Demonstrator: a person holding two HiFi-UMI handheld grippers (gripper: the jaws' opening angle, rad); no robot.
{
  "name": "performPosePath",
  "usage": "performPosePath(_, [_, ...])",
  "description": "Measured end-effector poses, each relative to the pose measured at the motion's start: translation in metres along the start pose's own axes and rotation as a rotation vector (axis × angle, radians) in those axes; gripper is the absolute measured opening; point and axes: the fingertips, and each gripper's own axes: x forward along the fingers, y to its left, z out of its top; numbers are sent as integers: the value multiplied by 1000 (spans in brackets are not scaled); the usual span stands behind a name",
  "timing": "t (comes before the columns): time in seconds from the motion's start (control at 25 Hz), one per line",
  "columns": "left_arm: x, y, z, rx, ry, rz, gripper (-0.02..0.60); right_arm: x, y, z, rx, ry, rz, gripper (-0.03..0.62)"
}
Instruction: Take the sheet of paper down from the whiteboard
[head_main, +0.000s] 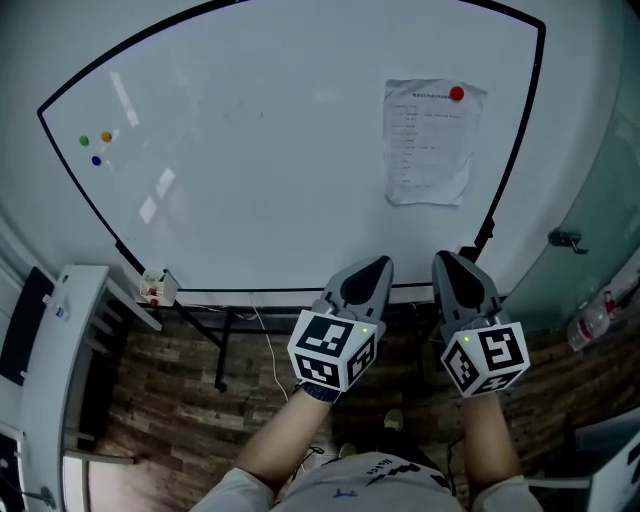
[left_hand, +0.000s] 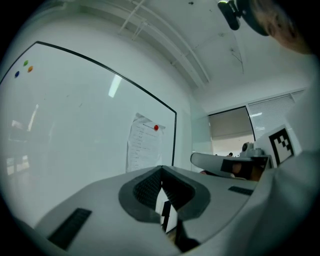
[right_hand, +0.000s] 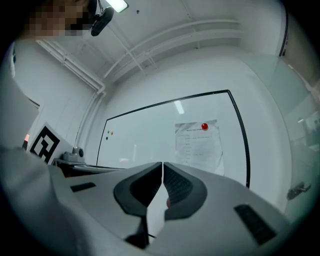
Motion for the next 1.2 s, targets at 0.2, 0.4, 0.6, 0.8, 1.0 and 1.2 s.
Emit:
performPosePath(0.2, [24, 20, 2, 11, -4, 18, 8, 29, -19, -3, 5, -10, 10, 14])
performPosePath(0.4, [58, 40, 6, 30, -7, 50, 9, 63, -43, 3, 1, -36, 28, 14])
performPosePath(0.6, [94, 59, 7, 39, -10, 83, 9, 97, -65, -2, -4, -41, 56, 14])
performPosePath(0.8, [121, 76, 8, 43, -17, 128, 9, 121, -85, 4, -42, -54, 76, 15])
performPosePath(1.0, [144, 86, 11, 52, -38, 171, 9, 141, -109, 12, -70, -77, 97, 15])
performPosePath(1.2, [157, 95, 14, 68, -56, 217, 9, 159, -131, 31, -142, -115, 113, 16])
